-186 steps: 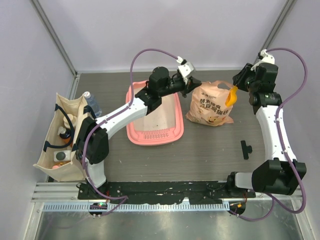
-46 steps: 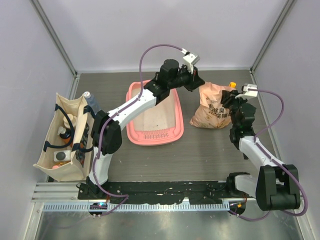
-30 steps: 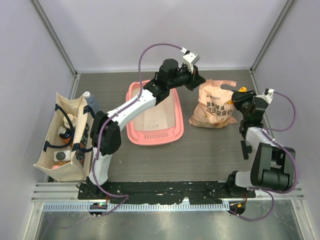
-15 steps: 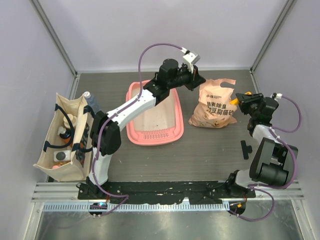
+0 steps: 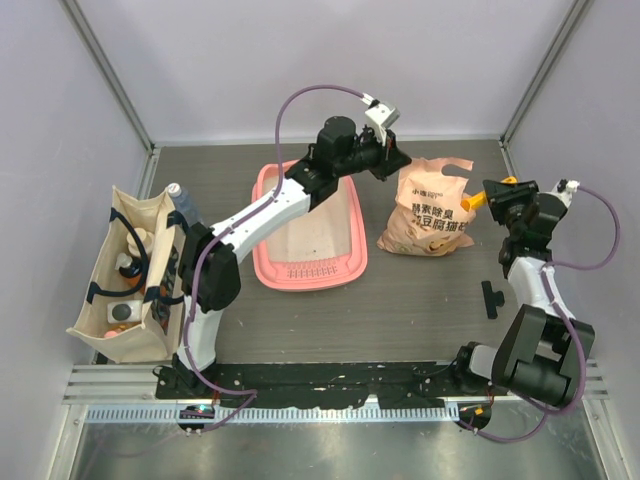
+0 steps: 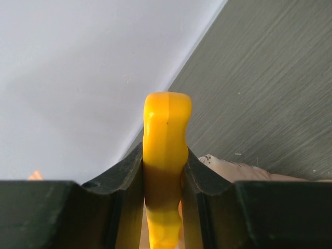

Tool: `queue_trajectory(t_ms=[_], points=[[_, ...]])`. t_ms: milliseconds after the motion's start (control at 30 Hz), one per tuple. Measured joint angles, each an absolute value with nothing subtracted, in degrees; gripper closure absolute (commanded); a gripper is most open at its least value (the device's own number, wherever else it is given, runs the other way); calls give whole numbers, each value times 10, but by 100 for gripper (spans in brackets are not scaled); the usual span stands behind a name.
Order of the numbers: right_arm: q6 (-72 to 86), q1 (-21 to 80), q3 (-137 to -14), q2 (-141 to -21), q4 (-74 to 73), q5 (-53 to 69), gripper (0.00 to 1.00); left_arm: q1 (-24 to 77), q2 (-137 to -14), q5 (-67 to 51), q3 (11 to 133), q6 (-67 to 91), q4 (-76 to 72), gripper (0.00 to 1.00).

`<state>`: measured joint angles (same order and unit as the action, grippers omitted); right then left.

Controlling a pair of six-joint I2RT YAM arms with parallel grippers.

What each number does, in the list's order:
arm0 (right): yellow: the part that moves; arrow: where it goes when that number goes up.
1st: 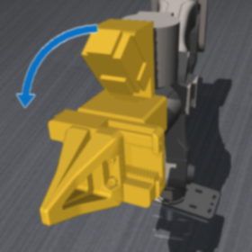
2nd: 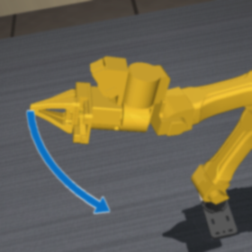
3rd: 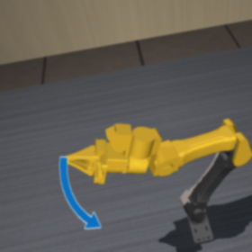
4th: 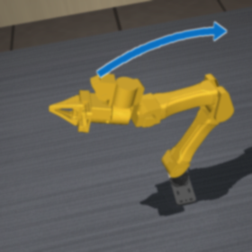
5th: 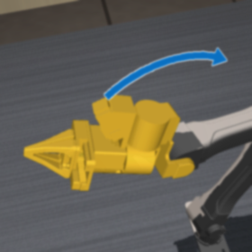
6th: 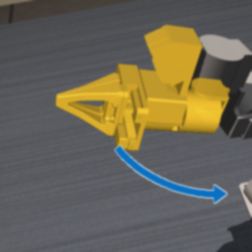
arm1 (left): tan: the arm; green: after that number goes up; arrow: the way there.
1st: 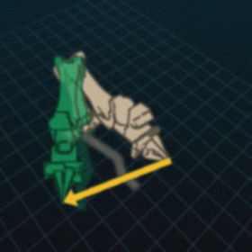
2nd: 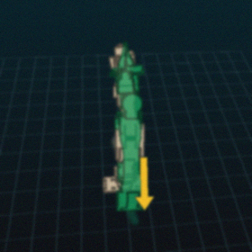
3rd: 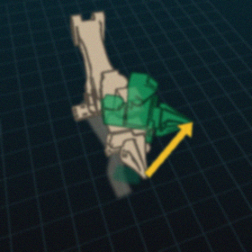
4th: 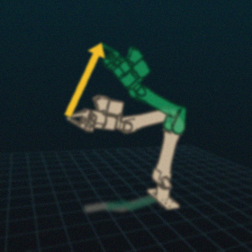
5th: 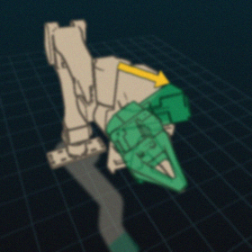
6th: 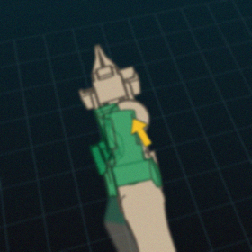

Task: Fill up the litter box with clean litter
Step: 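Scoop the cat litter from the cat litter bag.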

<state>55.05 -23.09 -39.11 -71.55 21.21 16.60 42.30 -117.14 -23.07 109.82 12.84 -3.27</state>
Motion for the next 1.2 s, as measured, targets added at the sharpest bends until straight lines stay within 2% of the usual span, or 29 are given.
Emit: queue_trajectory(t_ms=[100, 167, 300, 400, 500, 600, 733, 900, 1200], points=[[521, -214, -378, -693, 218, 157, 98, 423, -1169, -234, 1098, 128, -29, 100], [493, -203, -365, -671, 216, 154, 92, 424, -1169, -236, 1098, 128, -27, 100], [429, -192, -355, -620, 182, 145, 91, 425, -1168, -243, 1098, 128, -27, 100], [388, -190, -359, -592, 141, 146, 83, 426, -1164, -249, 1089, 128, -31, 100], [357, -189, -373, -580, 94, 151, 80, 427, -1157, -255, 1076, 128, -33, 100], [332, -189, -386, -565, 51, 158, 72, 427, -1149, -260, 1063, 128, -36, 100], [291, -188, -411, -552, -10, 171, 54, 427, -1141, -265, 1049, 128, -46, 100], [229, -190, -479, -588, -112, 192, 41, 424, -1133, -262, 1036, 127, -69, 100], [184, -196, -594, -717, -190, 241, 38, 422, -1118, -261, 1013, 128, -82, 100]])
